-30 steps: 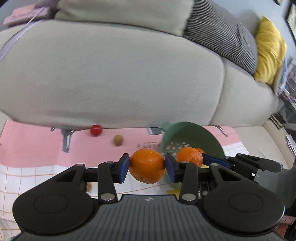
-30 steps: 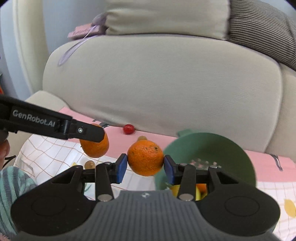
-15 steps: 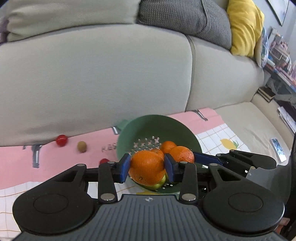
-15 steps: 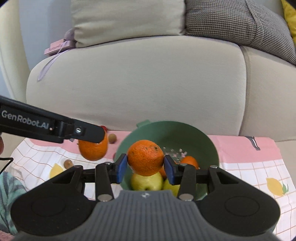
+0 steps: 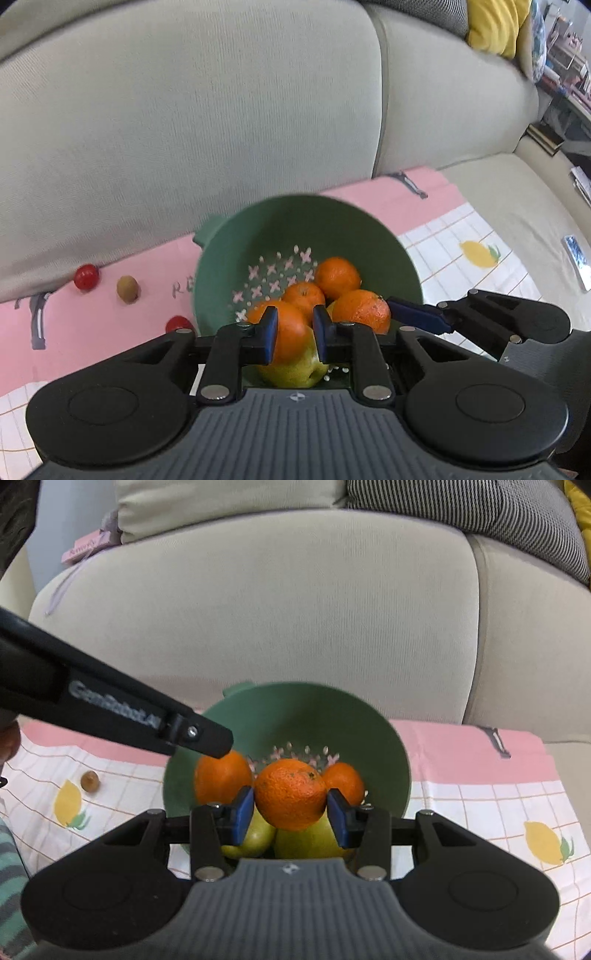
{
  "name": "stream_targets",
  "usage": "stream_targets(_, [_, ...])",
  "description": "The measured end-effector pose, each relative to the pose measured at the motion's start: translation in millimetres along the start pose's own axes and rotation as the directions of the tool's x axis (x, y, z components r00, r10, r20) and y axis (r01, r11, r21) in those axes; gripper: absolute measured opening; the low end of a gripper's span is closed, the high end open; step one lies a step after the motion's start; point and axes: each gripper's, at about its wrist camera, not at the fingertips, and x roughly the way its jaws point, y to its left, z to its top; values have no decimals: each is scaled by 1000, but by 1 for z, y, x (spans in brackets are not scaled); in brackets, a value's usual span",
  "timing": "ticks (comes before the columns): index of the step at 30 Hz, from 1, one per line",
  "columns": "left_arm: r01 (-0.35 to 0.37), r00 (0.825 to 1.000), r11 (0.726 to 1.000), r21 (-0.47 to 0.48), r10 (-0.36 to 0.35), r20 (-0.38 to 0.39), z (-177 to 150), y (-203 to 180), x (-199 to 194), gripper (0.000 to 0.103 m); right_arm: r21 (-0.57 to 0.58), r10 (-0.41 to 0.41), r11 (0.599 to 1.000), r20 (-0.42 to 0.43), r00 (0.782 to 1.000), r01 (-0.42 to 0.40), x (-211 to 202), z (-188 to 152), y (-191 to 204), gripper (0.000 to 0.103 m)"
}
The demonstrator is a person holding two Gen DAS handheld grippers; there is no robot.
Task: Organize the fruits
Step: 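Carry both mandarins over the green colander with both grippers, then open both grippers to drop the mandarins into the colander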
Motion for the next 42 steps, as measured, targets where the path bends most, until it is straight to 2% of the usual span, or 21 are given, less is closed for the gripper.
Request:
stream_targets(4, [-2, 1000, 1000, 5, 3, -28, -7, 1, 9, 24, 0, 3, 1000, -24, 1000, -3, 10, -4, -3, 41])
stream_targets(9, [-23, 999, 1000, -13, 23, -45, -15, 9, 9, 24, -40, -6, 999, -11, 1000, 6, 13, -3, 2, 41])
stream_targets(22, [-54, 998, 996, -73, 53, -18, -24, 35, -6, 41, -103, -17, 994, -2, 1000, 17, 23, 16, 10, 40])
stream_targets(23, [-59, 998, 995, -75, 58, -17, -24, 36, -7, 43, -112, -19, 994, -2, 1000, 19, 23, 16, 11, 38])
stream_targets(25, [-69, 998, 994, -80, 68, -15, -26, 40, -9, 45, -132, -29, 991, -14, 999, 27, 31, 20, 12, 27])
stream_targets(30, [-79, 997, 991, -105, 77, -22, -30, 53, -13, 46, -174, -43, 984, -42, 998, 35, 46, 30, 19, 24])
stream_targets(42, [-74, 997, 989, -131, 74, -1, -34, 64, -25, 50, -183, -90, 980, -59, 994, 78, 49, 35, 25, 28])
